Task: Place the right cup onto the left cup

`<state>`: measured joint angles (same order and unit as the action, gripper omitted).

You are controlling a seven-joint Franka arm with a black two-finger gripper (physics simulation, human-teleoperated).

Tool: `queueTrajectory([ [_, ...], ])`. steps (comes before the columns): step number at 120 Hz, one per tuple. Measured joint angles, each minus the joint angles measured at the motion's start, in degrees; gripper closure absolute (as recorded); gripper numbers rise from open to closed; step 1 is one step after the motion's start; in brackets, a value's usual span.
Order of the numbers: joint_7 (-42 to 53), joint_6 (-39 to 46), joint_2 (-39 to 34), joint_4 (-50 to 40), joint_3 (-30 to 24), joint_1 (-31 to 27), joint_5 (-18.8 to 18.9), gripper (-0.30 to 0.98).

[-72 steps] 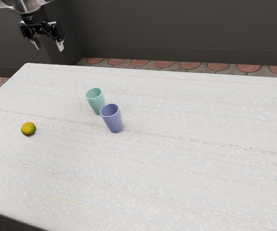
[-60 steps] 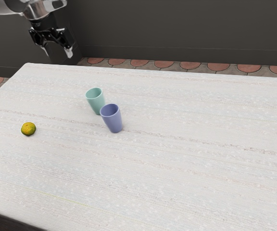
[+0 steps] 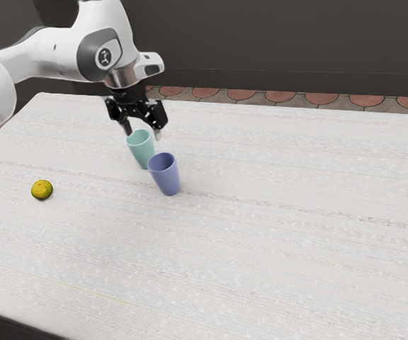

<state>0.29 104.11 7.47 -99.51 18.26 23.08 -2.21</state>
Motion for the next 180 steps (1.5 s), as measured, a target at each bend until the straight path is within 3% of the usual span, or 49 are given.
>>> queueTrajectory([
  [25, -8.74, 9.62, 0.18, -8.82, -1.12, 0.61, -1.75, 0.02],
  [55, -15.89, 18.05, 4.35, -9.43, -1.12, 0.32, -1.68, 0.02],
  [123, -24.10, 23.85, 10.42, -7.11, -1.13, 0.24, -2.25, 0.03],
  [136, -24.94, 24.05, 11.03, -7.11, -1.13, 0.22, -2.47, 0.15],
  [162, -26.22, 24.21, 11.73, -7.49, -1.12, 0.17, -2.88, 0.54],
  [180, -26.91, 24.07, 11.71, -7.69, -1.07, 0.14, -3.02, 0.68],
])
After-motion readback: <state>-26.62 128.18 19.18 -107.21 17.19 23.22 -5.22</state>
